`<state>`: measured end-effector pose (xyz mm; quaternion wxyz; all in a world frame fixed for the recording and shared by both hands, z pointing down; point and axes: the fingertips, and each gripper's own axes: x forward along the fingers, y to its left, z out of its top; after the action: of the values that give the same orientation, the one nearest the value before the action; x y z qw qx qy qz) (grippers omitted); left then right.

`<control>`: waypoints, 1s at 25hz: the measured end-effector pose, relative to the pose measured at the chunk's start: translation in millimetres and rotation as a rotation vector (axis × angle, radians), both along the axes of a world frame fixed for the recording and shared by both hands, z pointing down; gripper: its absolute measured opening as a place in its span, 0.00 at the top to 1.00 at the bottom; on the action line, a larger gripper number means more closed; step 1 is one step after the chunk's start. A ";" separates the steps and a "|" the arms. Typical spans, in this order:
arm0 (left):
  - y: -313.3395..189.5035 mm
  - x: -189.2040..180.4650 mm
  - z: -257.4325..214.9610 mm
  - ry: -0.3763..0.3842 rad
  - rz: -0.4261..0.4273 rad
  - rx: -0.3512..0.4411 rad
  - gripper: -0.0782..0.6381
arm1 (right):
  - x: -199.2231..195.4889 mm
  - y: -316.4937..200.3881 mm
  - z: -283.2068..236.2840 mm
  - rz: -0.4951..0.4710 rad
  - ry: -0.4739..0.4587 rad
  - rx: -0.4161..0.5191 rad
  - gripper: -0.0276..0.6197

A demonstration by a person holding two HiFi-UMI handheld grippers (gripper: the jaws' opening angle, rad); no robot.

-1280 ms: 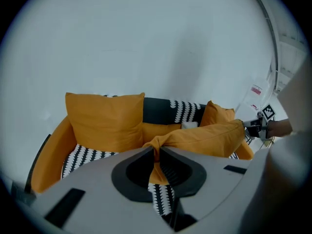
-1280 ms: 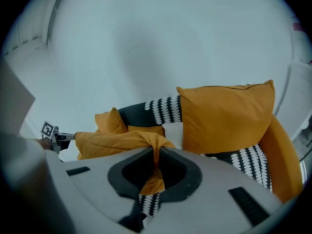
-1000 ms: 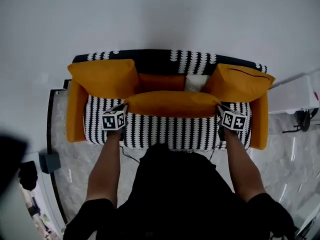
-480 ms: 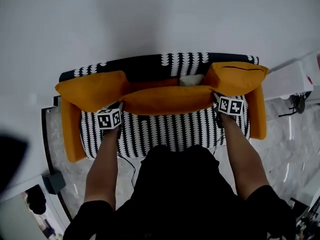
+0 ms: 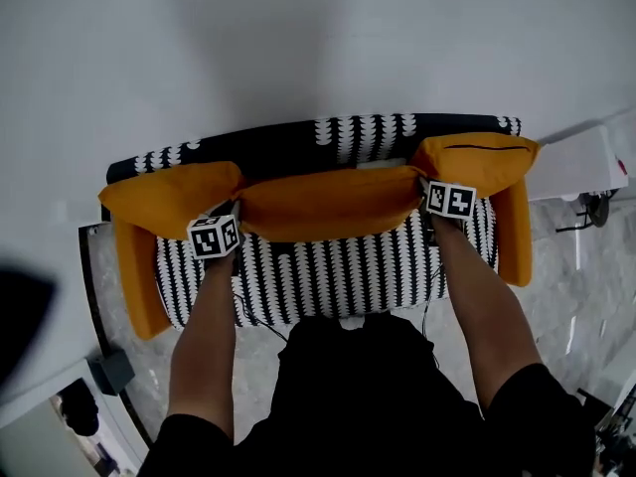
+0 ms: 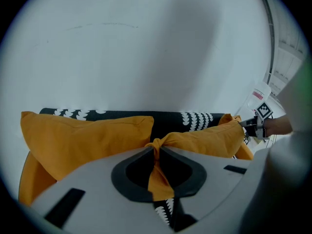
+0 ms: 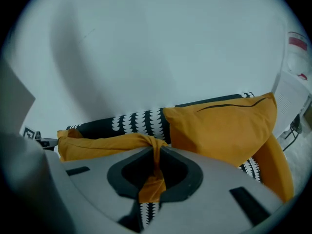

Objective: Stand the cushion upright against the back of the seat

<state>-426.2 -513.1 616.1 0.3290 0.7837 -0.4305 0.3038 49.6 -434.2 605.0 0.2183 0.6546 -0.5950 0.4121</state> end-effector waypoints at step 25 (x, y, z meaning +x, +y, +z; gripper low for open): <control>-16.4 8.9 8.2 -0.023 0.098 0.000 0.80 | 17.3 -19.7 24.2 -0.156 0.129 -0.178 0.81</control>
<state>-417.4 -529.5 624.3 0.3087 0.8003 -0.3954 0.3284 66.9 -453.9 629.3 0.3445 0.6096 -0.5898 0.4022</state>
